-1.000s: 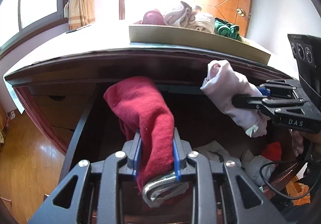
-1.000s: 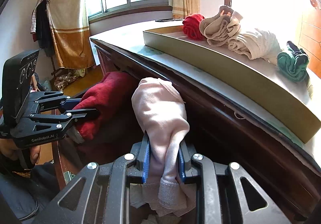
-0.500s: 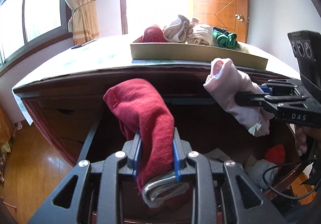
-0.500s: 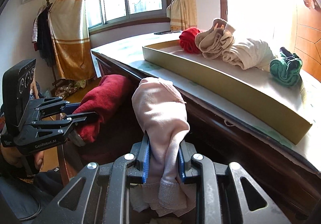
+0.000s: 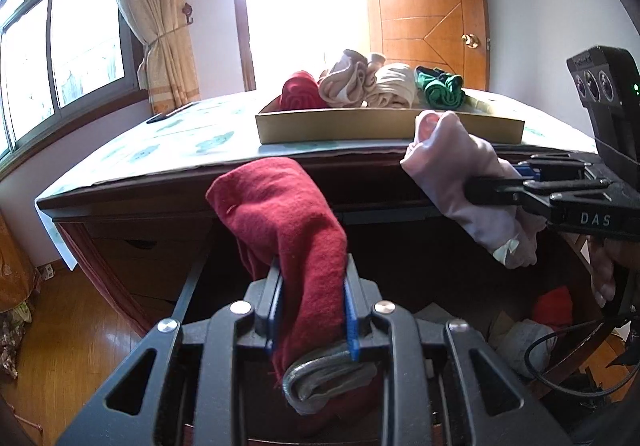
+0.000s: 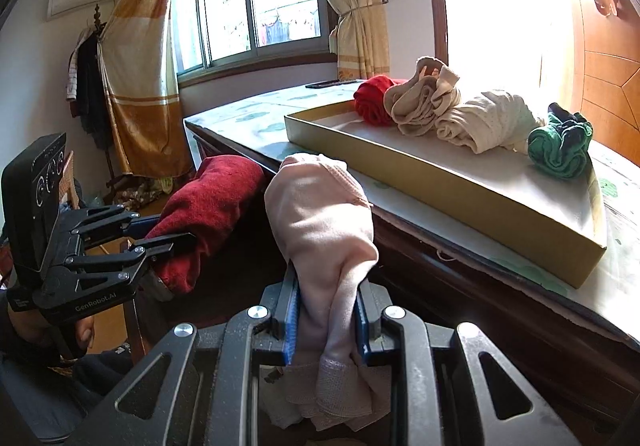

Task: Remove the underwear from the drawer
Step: 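Lift the pink underwear and dark red towel up out of the drawer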

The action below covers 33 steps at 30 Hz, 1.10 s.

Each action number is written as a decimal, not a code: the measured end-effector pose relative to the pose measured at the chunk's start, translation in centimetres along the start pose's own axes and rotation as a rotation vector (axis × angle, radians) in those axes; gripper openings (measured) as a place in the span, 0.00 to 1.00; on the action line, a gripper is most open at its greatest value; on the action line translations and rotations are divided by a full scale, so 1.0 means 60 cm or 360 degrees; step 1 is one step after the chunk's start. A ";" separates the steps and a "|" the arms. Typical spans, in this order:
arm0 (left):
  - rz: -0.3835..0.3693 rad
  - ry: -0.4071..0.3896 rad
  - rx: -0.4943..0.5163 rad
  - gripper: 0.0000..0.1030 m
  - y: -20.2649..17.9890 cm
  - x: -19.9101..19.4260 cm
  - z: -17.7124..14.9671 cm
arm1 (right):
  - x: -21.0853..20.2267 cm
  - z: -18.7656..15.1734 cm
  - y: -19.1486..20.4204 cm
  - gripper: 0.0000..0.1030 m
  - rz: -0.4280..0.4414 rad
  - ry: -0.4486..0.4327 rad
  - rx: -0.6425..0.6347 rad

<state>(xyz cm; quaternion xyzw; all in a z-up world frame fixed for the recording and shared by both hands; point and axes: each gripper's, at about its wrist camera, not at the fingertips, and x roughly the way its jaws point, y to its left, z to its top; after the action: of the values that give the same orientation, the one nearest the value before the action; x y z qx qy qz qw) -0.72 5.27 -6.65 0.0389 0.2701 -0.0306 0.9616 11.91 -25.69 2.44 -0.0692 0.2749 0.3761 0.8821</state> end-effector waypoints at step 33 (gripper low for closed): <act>0.0070 -0.0250 0.0076 0.22 -0.016 -0.053 0.010 | -0.044 -0.005 0.011 0.24 0.0012 -0.0251 0.0031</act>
<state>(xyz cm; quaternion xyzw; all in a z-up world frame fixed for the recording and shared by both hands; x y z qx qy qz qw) -3.16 4.37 -4.53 0.0653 0.1921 -0.0189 0.9790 9.78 -26.97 3.66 -0.0299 0.2085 0.3809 0.9003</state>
